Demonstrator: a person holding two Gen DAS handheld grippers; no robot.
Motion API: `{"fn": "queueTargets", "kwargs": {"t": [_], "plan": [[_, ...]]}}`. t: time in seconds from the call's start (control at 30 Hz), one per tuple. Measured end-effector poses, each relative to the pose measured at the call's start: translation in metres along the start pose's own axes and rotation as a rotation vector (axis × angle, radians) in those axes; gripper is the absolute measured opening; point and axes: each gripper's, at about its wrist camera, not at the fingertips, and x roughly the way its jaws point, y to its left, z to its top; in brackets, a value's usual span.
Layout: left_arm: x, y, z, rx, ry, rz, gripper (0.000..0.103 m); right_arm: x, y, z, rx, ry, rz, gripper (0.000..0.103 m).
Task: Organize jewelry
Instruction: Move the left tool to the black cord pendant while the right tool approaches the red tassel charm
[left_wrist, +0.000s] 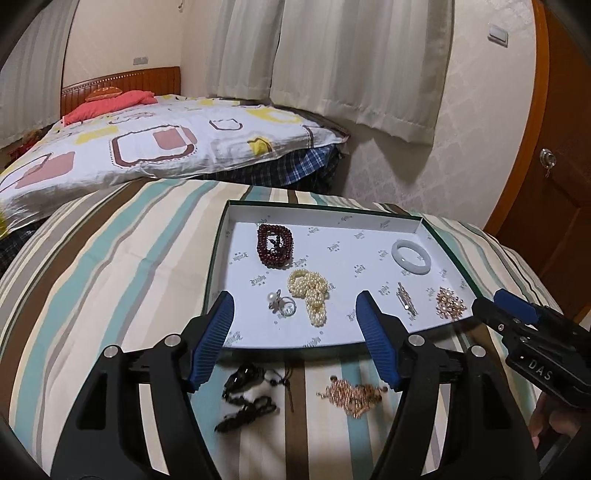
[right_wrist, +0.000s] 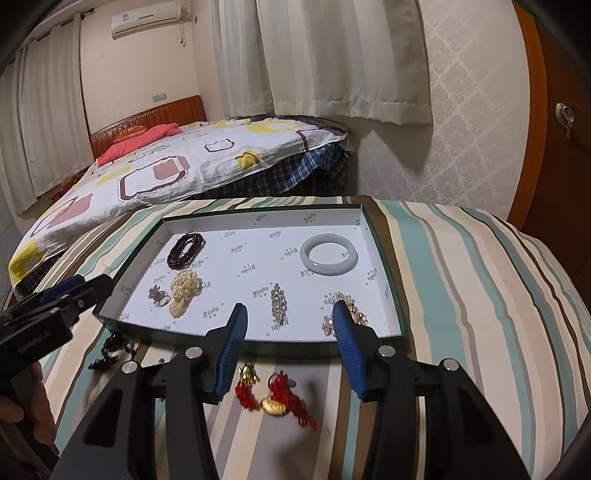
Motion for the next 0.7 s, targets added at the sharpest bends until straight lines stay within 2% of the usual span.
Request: {"fn": "queueTargets", "kwargs": {"t": [0.33,0.7], "plan": [[-0.029,0.013,-0.029,-0.017,-0.009,0.024,0.068,-0.021,0.001,-0.029,-0.008,0.016,-0.012,0.048],[-0.036,0.03,-0.062,-0.036,0.041,0.068,0.068,-0.018,0.0,-0.05,0.0,0.05,-0.011,0.048]]}}
